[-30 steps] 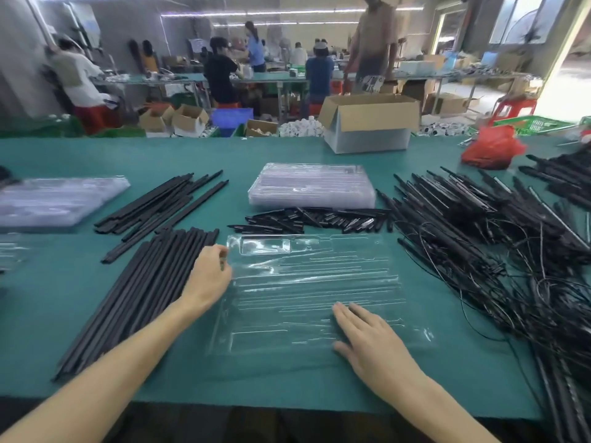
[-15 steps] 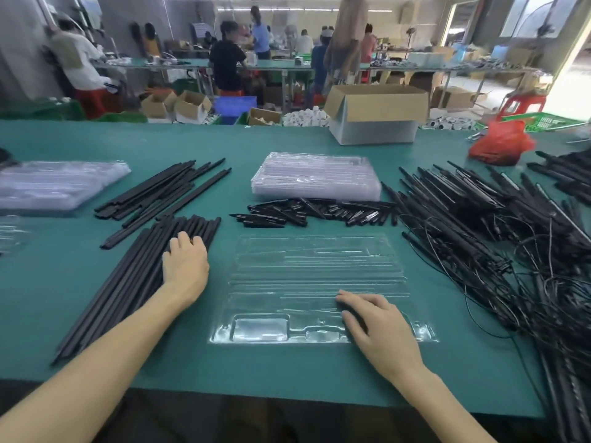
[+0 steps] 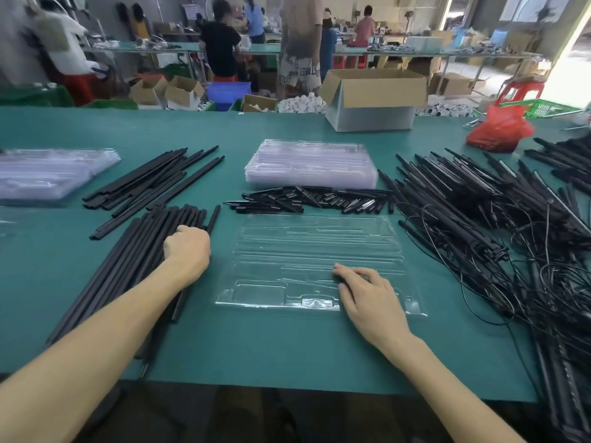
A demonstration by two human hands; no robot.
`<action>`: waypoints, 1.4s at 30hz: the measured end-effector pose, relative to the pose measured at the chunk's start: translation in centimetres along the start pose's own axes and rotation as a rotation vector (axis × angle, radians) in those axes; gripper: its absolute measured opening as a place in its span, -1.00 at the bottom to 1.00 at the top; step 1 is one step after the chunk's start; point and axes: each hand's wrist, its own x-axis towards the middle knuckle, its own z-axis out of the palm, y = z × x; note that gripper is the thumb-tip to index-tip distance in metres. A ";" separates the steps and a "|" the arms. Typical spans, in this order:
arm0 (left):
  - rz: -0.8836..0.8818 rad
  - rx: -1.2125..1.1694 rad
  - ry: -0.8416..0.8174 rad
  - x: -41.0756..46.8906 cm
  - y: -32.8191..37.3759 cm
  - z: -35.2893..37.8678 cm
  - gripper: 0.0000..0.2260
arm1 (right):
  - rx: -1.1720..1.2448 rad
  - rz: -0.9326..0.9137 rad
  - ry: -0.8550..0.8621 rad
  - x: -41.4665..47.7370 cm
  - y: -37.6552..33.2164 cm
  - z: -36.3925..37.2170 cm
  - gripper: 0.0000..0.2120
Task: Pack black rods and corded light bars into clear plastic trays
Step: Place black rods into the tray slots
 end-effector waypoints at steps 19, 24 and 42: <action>0.042 -0.132 0.066 -1.7 0.4 -0.5 -0.75 | -0.005 -0.008 0.047 0.1 0.0 0.7 -0.70; 0.028 -0.260 0.073 -1.2 0.0 -0.6 -0.70 | -0.003 -0.006 0.050 0.2 0.1 0.6 -0.70; -0.185 -2.210 -0.308 -1.2 3.1 -6.6 -0.97 | 0.025 -0.009 0.106 0.1 0.1 0.4 -0.72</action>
